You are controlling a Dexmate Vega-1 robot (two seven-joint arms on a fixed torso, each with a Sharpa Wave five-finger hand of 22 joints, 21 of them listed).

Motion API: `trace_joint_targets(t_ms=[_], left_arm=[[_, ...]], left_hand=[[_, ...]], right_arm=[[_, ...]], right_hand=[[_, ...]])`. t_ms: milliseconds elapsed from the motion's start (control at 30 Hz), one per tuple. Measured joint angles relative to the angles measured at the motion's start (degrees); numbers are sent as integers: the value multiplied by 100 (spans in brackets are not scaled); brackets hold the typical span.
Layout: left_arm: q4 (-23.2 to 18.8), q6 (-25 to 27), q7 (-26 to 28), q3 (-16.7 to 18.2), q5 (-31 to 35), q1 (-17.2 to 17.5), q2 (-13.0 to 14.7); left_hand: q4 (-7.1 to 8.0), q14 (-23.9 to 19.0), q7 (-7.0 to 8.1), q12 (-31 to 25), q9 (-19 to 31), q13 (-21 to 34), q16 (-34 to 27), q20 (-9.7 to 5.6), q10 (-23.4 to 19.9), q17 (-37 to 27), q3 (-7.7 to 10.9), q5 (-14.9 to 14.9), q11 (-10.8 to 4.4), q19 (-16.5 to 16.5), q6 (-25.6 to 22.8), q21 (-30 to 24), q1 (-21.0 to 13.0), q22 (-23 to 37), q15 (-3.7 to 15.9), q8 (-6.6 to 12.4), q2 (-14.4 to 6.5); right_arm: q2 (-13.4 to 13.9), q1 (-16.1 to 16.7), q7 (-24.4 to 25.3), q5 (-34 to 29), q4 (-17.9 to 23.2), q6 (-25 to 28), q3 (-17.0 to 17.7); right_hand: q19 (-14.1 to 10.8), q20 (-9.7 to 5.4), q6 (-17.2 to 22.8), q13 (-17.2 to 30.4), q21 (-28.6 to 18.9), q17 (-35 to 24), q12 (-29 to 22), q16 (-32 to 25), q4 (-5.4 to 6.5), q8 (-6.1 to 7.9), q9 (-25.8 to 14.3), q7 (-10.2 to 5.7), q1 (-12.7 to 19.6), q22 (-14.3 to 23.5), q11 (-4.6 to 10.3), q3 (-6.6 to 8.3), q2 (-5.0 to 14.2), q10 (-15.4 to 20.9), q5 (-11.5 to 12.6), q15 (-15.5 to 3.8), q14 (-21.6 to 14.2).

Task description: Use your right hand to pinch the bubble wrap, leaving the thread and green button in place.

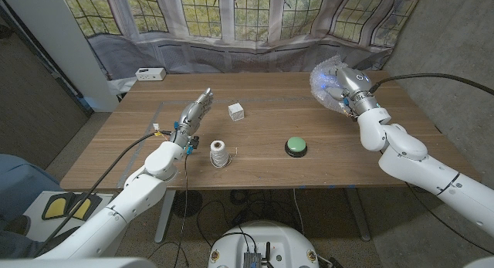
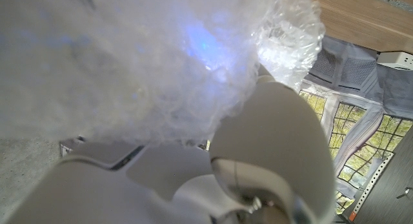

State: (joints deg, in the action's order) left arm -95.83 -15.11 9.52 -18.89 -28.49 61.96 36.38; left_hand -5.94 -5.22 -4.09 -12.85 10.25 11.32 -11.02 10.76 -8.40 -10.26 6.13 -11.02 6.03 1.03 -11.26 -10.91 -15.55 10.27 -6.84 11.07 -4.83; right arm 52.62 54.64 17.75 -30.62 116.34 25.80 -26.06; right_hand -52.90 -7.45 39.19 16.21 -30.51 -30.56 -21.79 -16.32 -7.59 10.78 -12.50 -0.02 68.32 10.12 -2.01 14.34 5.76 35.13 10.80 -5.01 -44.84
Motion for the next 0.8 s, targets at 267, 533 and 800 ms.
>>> trace_joint_targets(t_ms=[267, 533, 800], left_arm=[[-16, -1, 15, 4, 3, 6, -1], [-23, -11, 20, 6, 8, 12, -3], [-34, -11, 30, 8, 16, 20, -4]], left_hand=[[0, 0, 0, 0, 0, 0, 0, 0, 0, 0, 0, 0, 0, 0, 0, 0, -29, 0, 0, 0, -33], [0, 0, 0, 0, 0, 0, 0, 0, -62, 0, 0, 0, 1, 0, 0, 0, 8, 0, 0, 0, -69], [0, 0, 0, 0, 0, 0, 0, 0, -62, 0, 0, 0, 1, 0, 0, 0, 8, 0, 0, 0, -69]], right_arm=[[-29, -1, -2, -27, 1, 41, -10], [-57, 1, 48, -53, 9, 79, -11], [-83, 17, 89, -52, 12, 89, -3]], right_hand=[[-172, -38, 123, 2, -97, -111, 0, -195, -121, 77, 27, -123, 202, 11, 67, 87, 192, 216, 0, -73, -320], [-374, -126, 424, 100, -323, -330, -112, -500, -193, 177, 4, -194, 598, 78, 129, 105, 143, 567, -3, -187, -696], [-499, -148, 789, 241, -583, -428, -284, -638, -198, 288, -67, -200, 809, 146, 172, 99, 128, 954, 26, -258, -911]])
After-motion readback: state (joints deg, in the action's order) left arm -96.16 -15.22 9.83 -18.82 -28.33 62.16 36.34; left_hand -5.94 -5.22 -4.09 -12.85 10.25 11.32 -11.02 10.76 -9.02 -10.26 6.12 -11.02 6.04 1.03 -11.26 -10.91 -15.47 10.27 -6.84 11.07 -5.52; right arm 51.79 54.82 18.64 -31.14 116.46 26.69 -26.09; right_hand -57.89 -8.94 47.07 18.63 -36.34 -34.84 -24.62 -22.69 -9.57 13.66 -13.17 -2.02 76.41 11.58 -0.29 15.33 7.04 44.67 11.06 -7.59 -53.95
